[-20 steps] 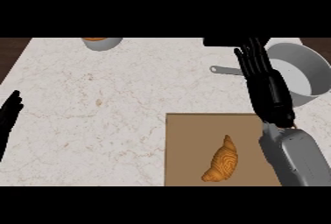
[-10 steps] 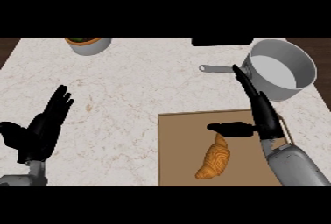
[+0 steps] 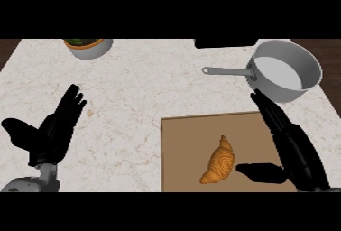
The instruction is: Pick the croissant from the tray and place it in the pot
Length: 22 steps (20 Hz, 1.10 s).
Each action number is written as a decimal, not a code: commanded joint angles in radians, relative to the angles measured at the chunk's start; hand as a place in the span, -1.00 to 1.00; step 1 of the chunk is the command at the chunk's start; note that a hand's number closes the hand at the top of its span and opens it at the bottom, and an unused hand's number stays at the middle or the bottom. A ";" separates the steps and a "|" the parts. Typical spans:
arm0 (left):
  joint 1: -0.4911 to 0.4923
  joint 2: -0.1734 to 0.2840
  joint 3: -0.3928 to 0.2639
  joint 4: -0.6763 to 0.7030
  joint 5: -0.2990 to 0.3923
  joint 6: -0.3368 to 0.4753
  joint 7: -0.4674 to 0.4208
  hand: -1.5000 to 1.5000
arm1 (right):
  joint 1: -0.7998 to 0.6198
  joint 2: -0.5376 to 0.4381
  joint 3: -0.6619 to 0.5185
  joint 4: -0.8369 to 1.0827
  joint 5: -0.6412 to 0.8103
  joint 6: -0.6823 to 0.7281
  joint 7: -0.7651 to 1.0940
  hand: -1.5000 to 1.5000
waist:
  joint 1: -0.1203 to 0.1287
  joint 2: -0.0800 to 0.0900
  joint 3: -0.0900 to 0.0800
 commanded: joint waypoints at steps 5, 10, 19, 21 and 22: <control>-0.039 -0.023 -0.030 -0.020 -0.007 0.004 0.034 0.00 | -0.069 -0.171 0.032 -0.348 0.011 0.373 0.529 -1.00 | 0.037 0.014 -0.001; -0.076 -0.032 -0.051 -0.028 -0.038 0.021 0.065 0.00 | -0.167 -0.112 0.050 -0.419 -0.110 0.547 0.866 -1.00 | 0.068 0.023 0.002; -0.080 -0.028 -0.022 -0.005 -0.016 -0.014 0.054 0.00 | -0.279 -0.004 0.072 -0.329 -0.198 0.577 1.071 -1.00 | 0.074 0.023 0.003; -0.046 -0.041 -0.044 0.002 -0.040 -0.012 0.017 0.00 | -0.239 0.027 0.140 -0.280 -0.145 0.547 1.059 -1.00 | 0.076 0.024 0.003; -0.067 -0.045 -0.048 -0.029 -0.050 0.014 0.059 0.00 | -0.250 0.015 0.098 -0.257 -0.188 0.568 1.049 -1.00 | 0.077 0.024 0.004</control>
